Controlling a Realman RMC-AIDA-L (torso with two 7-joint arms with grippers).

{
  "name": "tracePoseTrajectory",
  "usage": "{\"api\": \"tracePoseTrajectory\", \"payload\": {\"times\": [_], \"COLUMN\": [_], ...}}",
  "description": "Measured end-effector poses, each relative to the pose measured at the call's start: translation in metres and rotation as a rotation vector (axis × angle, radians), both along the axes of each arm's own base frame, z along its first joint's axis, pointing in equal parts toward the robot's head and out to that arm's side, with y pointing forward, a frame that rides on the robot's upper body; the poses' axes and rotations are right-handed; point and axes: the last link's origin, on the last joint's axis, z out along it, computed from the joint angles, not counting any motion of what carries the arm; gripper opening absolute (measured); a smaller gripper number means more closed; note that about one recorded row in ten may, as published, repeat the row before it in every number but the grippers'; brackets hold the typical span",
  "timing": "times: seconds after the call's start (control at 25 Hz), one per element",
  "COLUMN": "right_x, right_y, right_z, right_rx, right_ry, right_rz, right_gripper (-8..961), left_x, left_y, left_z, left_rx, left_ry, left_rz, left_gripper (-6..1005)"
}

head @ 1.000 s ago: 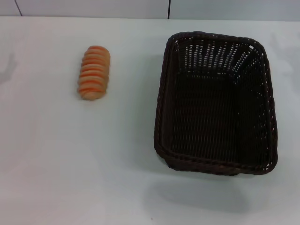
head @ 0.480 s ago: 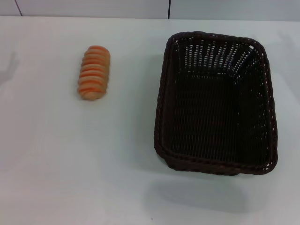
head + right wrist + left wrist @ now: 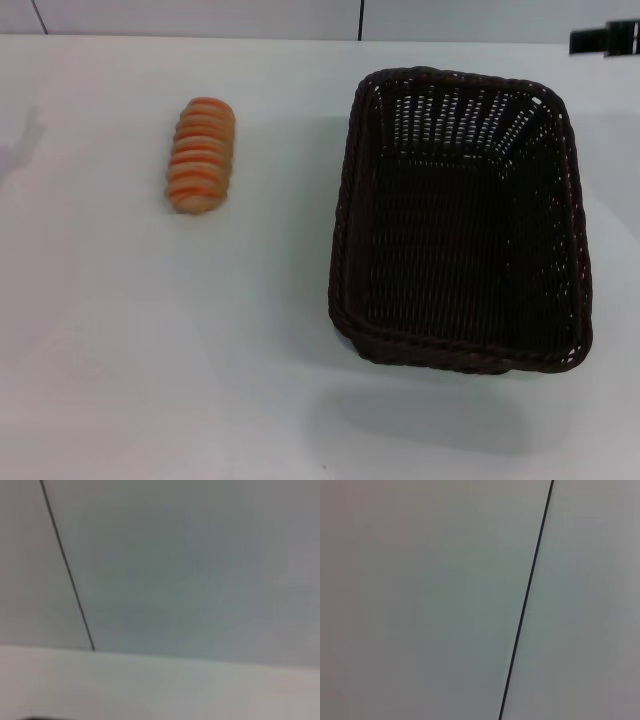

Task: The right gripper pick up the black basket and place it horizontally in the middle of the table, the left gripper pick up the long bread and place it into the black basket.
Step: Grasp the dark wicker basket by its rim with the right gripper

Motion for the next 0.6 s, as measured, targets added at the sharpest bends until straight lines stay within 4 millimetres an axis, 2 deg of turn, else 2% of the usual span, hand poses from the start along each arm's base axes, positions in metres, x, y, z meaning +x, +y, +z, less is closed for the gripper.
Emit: {"api": "tracePoseTrajectory", "payload": {"times": [0.12,0.4,0.6], "right_x": [0.002,-0.005,-0.003], "right_y": [-0.006,-0.011,-0.013], "right_z": [-0.007,-0.02,-0.026], "right_rx": [-0.035,-0.088,-0.107], "right_ry": [0.029,0.051,0.064], "right_rz": [-0.069,-0.12,-0.157], "right_gripper": [785,784,784], "left_x": [0.0,-0.004,-0.006], "left_y": [0.0,0.0,0.0], "left_z": [0.001,0.005,0.007], "left_rx": [0.006,0.015,0.015], "left_ry": [-0.002,0.007,0.013], "left_rz": [0.001,0.02,0.024], "left_gripper": [859,858,858]}}
